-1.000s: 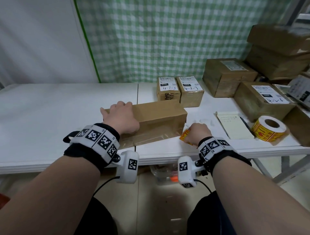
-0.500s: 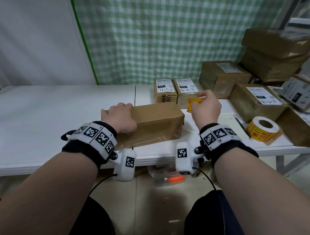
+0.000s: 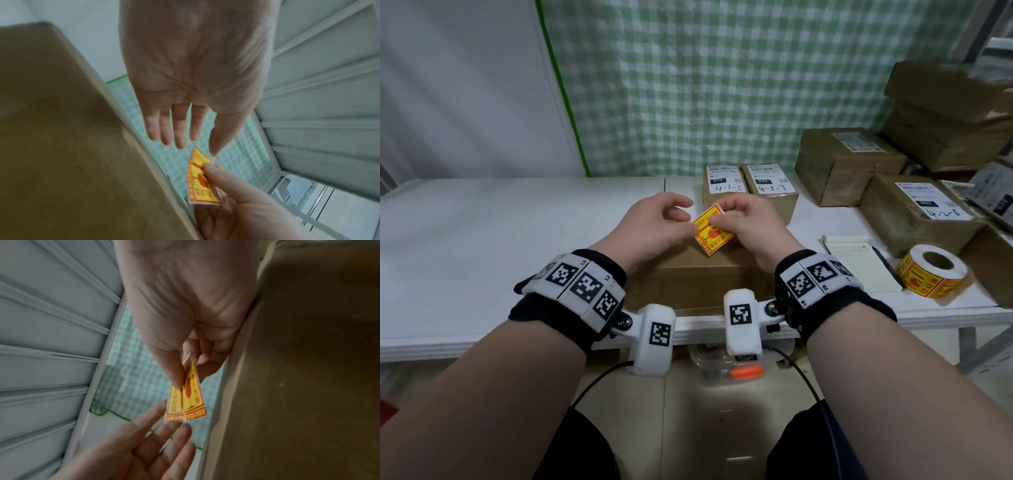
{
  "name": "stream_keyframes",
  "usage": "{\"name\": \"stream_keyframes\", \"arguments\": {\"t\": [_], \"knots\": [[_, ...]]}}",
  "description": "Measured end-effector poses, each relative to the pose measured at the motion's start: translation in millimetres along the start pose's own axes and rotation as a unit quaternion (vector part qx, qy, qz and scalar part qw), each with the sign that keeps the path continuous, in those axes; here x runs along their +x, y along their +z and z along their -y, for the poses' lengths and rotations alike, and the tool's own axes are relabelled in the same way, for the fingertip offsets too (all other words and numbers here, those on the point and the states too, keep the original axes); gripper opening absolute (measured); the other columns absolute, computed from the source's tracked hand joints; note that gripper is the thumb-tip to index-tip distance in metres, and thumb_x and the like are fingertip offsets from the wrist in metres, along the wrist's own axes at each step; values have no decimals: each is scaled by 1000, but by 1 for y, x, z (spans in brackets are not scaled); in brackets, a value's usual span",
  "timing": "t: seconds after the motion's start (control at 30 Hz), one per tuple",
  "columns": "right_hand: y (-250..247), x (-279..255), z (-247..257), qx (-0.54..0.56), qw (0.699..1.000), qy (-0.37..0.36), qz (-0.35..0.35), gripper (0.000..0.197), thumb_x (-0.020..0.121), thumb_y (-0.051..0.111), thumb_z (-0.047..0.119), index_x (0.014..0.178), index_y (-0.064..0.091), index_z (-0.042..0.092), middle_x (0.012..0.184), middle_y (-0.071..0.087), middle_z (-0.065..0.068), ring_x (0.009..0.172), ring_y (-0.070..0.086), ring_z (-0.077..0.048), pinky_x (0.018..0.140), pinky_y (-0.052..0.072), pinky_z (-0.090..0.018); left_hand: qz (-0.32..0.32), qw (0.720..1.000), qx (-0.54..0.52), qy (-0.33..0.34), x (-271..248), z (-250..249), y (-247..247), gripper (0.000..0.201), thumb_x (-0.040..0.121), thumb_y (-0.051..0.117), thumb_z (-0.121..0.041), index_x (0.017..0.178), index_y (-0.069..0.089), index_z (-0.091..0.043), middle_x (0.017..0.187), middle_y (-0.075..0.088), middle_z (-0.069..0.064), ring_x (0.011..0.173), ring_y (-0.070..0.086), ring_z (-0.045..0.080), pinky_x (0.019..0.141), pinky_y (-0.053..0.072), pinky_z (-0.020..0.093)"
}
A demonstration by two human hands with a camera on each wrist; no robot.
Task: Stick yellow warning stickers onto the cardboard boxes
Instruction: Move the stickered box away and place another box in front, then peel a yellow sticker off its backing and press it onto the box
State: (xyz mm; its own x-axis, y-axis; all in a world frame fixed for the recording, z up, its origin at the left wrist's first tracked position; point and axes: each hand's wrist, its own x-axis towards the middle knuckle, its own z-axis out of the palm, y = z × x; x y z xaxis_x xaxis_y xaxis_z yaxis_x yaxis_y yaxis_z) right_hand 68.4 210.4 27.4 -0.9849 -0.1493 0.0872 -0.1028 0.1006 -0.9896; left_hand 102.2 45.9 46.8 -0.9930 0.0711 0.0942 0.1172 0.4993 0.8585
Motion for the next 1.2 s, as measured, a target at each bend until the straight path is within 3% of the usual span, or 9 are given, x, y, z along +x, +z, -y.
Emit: {"name": "stream_keyframes", "arguments": {"t": [0.1,0.17,0.23,0.33,0.43,0.63,0.83,1.07,1.2], "knots": [[5,4,-2,21,1000,-1,20,16,82,66,0,88,63,15,80,68,-7,62,67,-10,62,52,-22,-25,994,-103,2,3,4,6,26,79,70,-6,100,57,-13,82,67,5,76,67,21,72,54,28],[7,5,-4,44,999,0,21,15,82,65,0,94,63,10,82,68,-9,64,65,-12,61,51,-21,-33,985,-167,-4,5,9,12,24,80,66,4,90,52,-12,80,65,12,73,68,26,65,57,27],[6,6,-6,78,997,2,7,11,85,63,3,95,62,7,80,65,-8,64,61,-12,57,48,-20,-48,972,-231,-2,6,14,18,27,82,60,10,81,48,-14,77,61,11,69,66,22,59,56,20],[1,5,-6,135,990,27,-6,8,90,58,7,82,59,8,70,60,-5,55,52,-10,49,45,-15,-89,955,-281,-11,9,22,23,29,86,53,12,74,52,-15,78,60,6,74,62,18,57,53,17],[-1,4,-7,93,995,29,18,15,90,59,11,75,62,9,55,59,3,47,49,-6,46,40,-14,-113,955,-274,-21,11,25,25,29,89,52,6,74,63,-17,84,66,2,79,66,15,63,54,18],[0,2,-7,60,997,20,49,17,89,58,9,73,64,8,52,60,3,44,48,-4,43,38,-13,-124,953,-278,-11,5,23,26,20,78,68,5,84,65,-14,89,66,-1,71,65,15,67,57,25],[0,-1,-6,39,997,10,65,17,87,58,3,71,63,7,52,61,1,44,49,-5,42,37,-13,-110,948,-297,-18,2,22,25,28,76,69,8,97,64,-9,84,67,-2,65,68,14,68,58,23],[1,0,-7,28,997,8,65,16,86,58,2,71,63,7,52,60,1,43,47,-4,41,36,-13,-98,949,-299,-8,4,25,24,28,78,67,7,93,64,-16,96,69,9,68,68,14,67,56,20],[0,0,-8,24,998,3,66,17,85,59,1,70,63,8,51,59,2,43,47,-4,40,35,-13,-93,956,-277,-1,4,26,24,26,78,68,5,90,64,-18,95,69,9,70,67,17,70,57,24]]}}
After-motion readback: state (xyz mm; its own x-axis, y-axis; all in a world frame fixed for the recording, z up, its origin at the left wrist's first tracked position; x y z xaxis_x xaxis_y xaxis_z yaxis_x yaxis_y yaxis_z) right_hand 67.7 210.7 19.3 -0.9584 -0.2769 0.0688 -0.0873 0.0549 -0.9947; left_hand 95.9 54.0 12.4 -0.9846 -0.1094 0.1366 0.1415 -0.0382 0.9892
